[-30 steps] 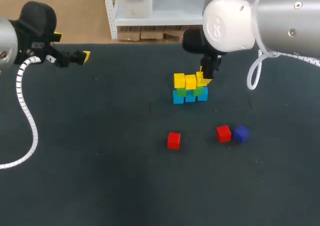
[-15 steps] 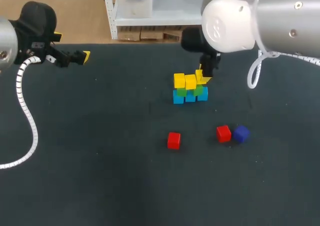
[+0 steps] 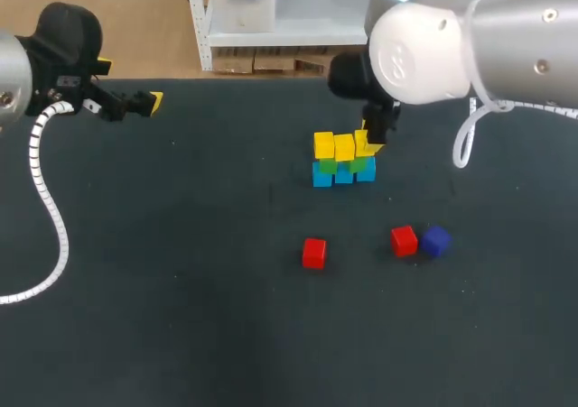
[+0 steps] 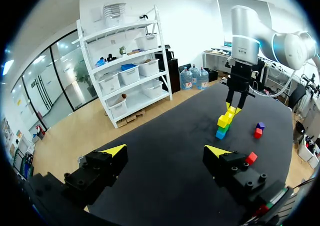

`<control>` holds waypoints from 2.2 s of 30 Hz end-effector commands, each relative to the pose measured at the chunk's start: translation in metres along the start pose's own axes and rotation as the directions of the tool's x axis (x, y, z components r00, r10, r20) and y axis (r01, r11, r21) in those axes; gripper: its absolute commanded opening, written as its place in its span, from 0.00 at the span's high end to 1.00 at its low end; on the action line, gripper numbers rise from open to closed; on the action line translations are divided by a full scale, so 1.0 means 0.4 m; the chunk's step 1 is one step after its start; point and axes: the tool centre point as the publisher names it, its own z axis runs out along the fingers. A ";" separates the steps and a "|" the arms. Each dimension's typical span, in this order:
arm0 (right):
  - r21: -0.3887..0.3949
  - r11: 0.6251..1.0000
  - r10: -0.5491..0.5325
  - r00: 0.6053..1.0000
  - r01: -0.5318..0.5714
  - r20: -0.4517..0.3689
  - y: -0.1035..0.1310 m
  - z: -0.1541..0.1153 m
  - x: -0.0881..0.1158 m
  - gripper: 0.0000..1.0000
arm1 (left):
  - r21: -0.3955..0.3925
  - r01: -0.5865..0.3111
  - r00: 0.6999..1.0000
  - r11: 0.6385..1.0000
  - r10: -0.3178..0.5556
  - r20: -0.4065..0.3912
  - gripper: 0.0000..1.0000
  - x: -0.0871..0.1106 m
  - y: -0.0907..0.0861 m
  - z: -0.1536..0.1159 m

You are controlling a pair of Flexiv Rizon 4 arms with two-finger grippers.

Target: Place the blue cubes, place green cubes on the blue cubes, place the yellow cubes on the green cubes, then place the red cubes on the yellow cubes, and place purple cube on the red cubes.

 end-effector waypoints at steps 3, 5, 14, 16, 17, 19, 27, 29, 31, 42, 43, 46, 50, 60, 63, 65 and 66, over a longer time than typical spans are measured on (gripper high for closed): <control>0.004 1.000 0.000 1.000 0.000 0.000 0.002 0.003 0.001 0.91 | 0.017 -0.003 1.000 1.000 0.003 0.008 0.00 0.005 0.009 -0.003; 0.003 1.000 0.000 1.000 0.000 0.000 0.001 0.004 0.001 0.90 | 0.017 -0.003 1.000 1.000 0.003 0.008 0.00 0.005 0.009 -0.003; 0.008 1.000 -0.001 1.000 0.001 0.000 0.000 0.007 -0.001 0.85 | 0.017 -0.003 1.000 1.000 0.003 0.008 0.00 0.005 0.009 -0.003; 0.009 1.000 -0.002 1.000 0.002 0.000 0.000 0.008 -0.002 0.85 | 0.017 -0.003 1.000 1.000 0.003 0.008 0.00 0.005 0.009 -0.003; 0.010 1.000 -0.002 1.000 0.002 -0.002 0.000 0.008 -0.002 0.84 | 0.017 -0.003 1.000 1.000 0.003 0.008 0.00 0.005 0.009 -0.003; 0.011 1.000 -0.002 1.000 0.002 -0.002 0.000 0.008 -0.002 0.82 | 0.017 -0.003 1.000 1.000 0.003 0.008 0.00 0.005 0.009 -0.003; 0.014 1.000 -0.005 1.000 0.005 -0.007 -0.001 0.010 -0.002 0.62 | 0.017 -0.003 1.000 1.000 0.003 0.008 0.00 0.005 0.009 -0.003; 0.014 1.000 -0.006 1.000 0.007 -0.008 0.000 0.010 -0.003 0.59 | 0.017 -0.003 1.000 1.000 0.003 0.008 0.00 0.005 0.009 -0.003; 0.014 1.000 -0.008 1.000 0.008 -0.009 0.000 0.011 -0.003 0.16 | 0.017 -0.003 1.000 1.000 0.003 0.008 0.00 0.005 0.009 -0.003; 0.022 1.000 0.002 1.000 -0.002 -0.008 -0.007 0.013 -0.005 0.00 | 0.017 -0.003 1.000 1.000 0.003 0.008 0.00 0.005 0.009 -0.003; 0.023 1.000 0.003 1.000 -0.003 -0.007 -0.007 0.013 -0.005 0.00 | 0.017 -0.003 1.000 1.000 0.003 0.008 0.00 0.005 0.009 -0.003; 0.027 1.000 0.008 1.000 -0.008 -0.003 -0.009 0.009 -0.005 0.00 | 0.017 -0.003 1.000 1.000 0.003 0.008 0.00 0.005 0.009 -0.003; 0.035 0.999 0.023 1.000 -0.024 0.010 -0.008 -0.006 0.004 0.00 | 0.017 -0.003 1.000 1.000 0.003 0.008 0.00 0.005 0.009 -0.003; 0.065 0.991 0.112 0.991 -0.116 0.070 0.051 -0.053 0.073 0.00 | 0.017 -0.003 1.000 1.000 0.003 0.008 0.00 0.005 0.009 -0.003; 0.079 0.989 0.116 0.991 -0.121 0.070 0.083 -0.066 0.082 0.00 | 0.017 -0.003 1.000 1.000 0.003 0.008 0.00 0.005 0.009 -0.003; 0.088 0.988 0.119 0.990 -0.126 0.079 0.104 -0.075 0.088 0.00 | 0.017 -0.003 1.000 1.000 0.003 0.008 0.00 0.005 0.009 -0.003; 0.095 0.987 0.122 0.989 -0.130 0.082 0.115 -0.079 0.091 0.00 | 0.017 -0.003 1.000 1.000 0.003 0.008 0.00 0.005 0.009 -0.003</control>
